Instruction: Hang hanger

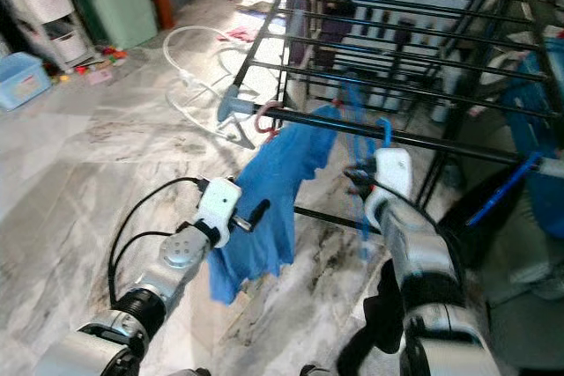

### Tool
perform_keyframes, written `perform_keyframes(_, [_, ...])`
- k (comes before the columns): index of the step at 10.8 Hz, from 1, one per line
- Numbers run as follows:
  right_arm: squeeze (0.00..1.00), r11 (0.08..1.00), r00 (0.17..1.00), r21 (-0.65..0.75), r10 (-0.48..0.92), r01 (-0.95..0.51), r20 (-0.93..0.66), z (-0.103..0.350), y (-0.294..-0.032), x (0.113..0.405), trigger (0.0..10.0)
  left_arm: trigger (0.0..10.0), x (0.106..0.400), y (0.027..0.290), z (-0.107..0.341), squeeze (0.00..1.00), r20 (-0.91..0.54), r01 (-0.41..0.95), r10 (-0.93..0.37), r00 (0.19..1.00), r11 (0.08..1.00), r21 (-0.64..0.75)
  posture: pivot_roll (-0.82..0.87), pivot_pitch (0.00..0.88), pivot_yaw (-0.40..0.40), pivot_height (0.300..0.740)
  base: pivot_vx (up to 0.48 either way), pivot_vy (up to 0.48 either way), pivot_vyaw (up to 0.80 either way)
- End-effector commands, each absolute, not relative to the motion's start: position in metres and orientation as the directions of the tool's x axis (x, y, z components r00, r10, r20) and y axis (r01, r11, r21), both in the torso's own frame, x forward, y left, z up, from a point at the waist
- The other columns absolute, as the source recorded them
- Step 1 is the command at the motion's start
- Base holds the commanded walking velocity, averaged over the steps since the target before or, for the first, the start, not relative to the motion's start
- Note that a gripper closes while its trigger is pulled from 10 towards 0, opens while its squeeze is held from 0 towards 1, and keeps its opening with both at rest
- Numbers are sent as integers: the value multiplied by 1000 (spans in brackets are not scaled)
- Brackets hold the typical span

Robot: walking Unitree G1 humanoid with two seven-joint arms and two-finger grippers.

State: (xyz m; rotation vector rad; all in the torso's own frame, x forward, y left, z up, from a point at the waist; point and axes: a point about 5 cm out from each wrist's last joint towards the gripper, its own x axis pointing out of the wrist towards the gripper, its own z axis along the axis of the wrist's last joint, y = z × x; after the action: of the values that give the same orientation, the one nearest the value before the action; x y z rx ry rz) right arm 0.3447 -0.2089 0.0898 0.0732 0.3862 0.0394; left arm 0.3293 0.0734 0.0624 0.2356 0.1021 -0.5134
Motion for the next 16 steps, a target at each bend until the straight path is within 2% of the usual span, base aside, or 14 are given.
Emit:
perform_keyframes(1, [1000, 994, 950, 110, 19, 17, -313, 100, -215, 344, 10000, 10000, 331, 70, 66, 0, -154, 510, -486, 860, 834, 210, -2, 117, -10, 740, 0, 0, 0])
perform_keyframes(3, [1000, 989, 977, 140, -23, 54, -213, 113, -216, 335, 10000, 10000, 332, 68, 67, 0, -156, 511, -487, 859, 833, 211, -6, 107, -6, 740, 0, 0, 0])
perform_keyframes(5, [1000, 983, 990, 169, -50, 72, -135, 124, -210, 314, 10000, 10000, 333, 67, 68, 0, -152, 511, -488, 859, 833, 211, -11, 97, -1, 740, 0, 0, 0])
perform_keyframes(9, [1000, 983, 985, 138, -106, 125, -135, 119, -205, 261, 10000, 10000, 333, 71, 68, 0, -145, 493, -472, 870, 847, 198, -26, 89, -6, 740, 0, 0, 0])
perform_keyframes(10, [1000, 985, 981, 93, -130, 145, -146, 116, -205, 247, 10000, 10000, 333, 71, 70, 0, -127, 495, -480, 868, 851, 175, -29, 85, -6, 740, 0, 0, 0])
perform_keyframes(11, [1000, 975, 977, 126, -166, 182, -131, 116, -203, 233, 10000, 10000, 332, 73, 68, 0, -135, 494, -477, 869, 855, 160, -34, 74, -8, 740, 0, 0, 0])
perform_keyframes(14, [1000, 948, 952, 96, -297, 303, -77, 114, -204, 199, 10000, 10000, 330, 87, 61, 0, -169, 468, -442, 881, 866, 175, -44, 55, -1, 740, 0, 0, 0])
perform_keyframes(16, [1000, 957, 954, 57, -278, 286, -110, 103, -195, 180, 10000, 10000, 331, 83, 63, 0, -169, 489, -464, 870, 854, 175, -39, 29, 13, 740, 0, 0, 0])
